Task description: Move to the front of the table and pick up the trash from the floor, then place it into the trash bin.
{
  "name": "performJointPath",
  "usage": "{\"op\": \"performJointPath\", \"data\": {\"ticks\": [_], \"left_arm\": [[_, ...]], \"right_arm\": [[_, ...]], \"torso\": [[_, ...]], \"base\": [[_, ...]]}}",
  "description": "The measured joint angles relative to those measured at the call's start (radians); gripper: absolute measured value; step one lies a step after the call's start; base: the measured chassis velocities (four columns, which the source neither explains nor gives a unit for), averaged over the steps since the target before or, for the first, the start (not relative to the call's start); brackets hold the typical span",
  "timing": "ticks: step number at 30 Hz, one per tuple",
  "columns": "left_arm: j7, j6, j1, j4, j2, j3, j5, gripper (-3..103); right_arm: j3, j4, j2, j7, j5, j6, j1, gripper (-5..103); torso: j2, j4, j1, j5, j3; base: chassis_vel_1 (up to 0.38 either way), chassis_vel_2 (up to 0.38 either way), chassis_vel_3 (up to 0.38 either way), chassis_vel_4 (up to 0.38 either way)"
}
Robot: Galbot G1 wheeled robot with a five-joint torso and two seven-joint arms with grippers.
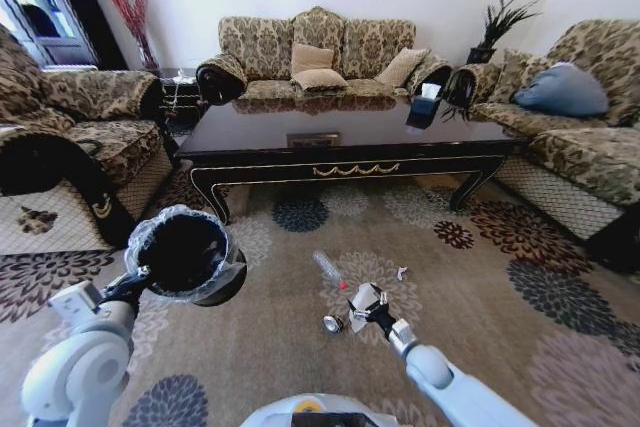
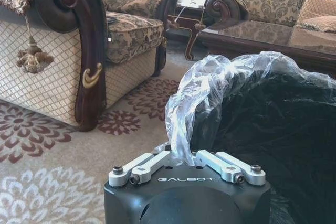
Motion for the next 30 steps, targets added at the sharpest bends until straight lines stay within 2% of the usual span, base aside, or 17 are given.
{"op": "performJointPath", "data": {"ticks": [3,5,9,16,19,25,30], "left_arm": [[-0.001,0.000,0.000,-0.003,-0.004,0.001,0.002,3],[-0.001,0.000,-0.001,-0.003,-0.004,0.001,0.002,3],[-0.001,0.000,-0.008,-0.002,-0.004,0.002,0.002,3],[-0.004,0.000,-0.016,0.009,-0.014,0.015,0.006,3],[-0.006,0.000,-0.022,0.016,-0.022,0.027,0.014,3],[-0.010,0.000,-0.022,0.016,-0.030,0.032,0.017,3],[-0.013,0.000,-0.017,0.012,-0.030,0.023,0.017,3]], "right_arm": [[-0.120,-0.038,-0.012,-0.047,0.067,-0.001,0.088,100],[-0.149,-0.043,-0.016,-0.059,0.092,-0.005,0.109,100],[-0.265,-0.041,-0.043,-0.105,0.191,-0.059,0.191,100],[-0.344,-0.043,-0.055,-0.114,0.208,-0.148,0.261,100],[-0.400,-0.057,-0.058,-0.152,0.229,-0.174,0.299,100],[-0.461,-0.116,-0.034,-0.238,0.251,-0.161,0.348,100],[-0.496,-0.155,-0.007,-0.262,0.267,-0.150,0.378,100]], "torso": [[0.000,-0.0003,0.000,0.0000,0.000],[0.000,-0.0004,0.000,0.0001,0.000],[0.000,-0.0006,0.000,-0.0002,0.000],[0.000,-0.0004,0.000,-0.0003,0.000],[0.000,-0.0005,0.000,-0.0003,0.000],[0.000,-0.0003,0.000,-0.0002,0.000],[0.000,-0.0004,0.000,-0.0002,0.000]], "base": [[0.000,0.000,0.000,0.000],[0.000,0.000,0.000,0.000],[0.000,0.000,0.000,0.000],[0.000,0.000,0.000,0.000],[0.000,0.000,0.000,0.000],[0.000,0.000,0.000,0.000],[0.000,0.000,0.000,0.000]]}}
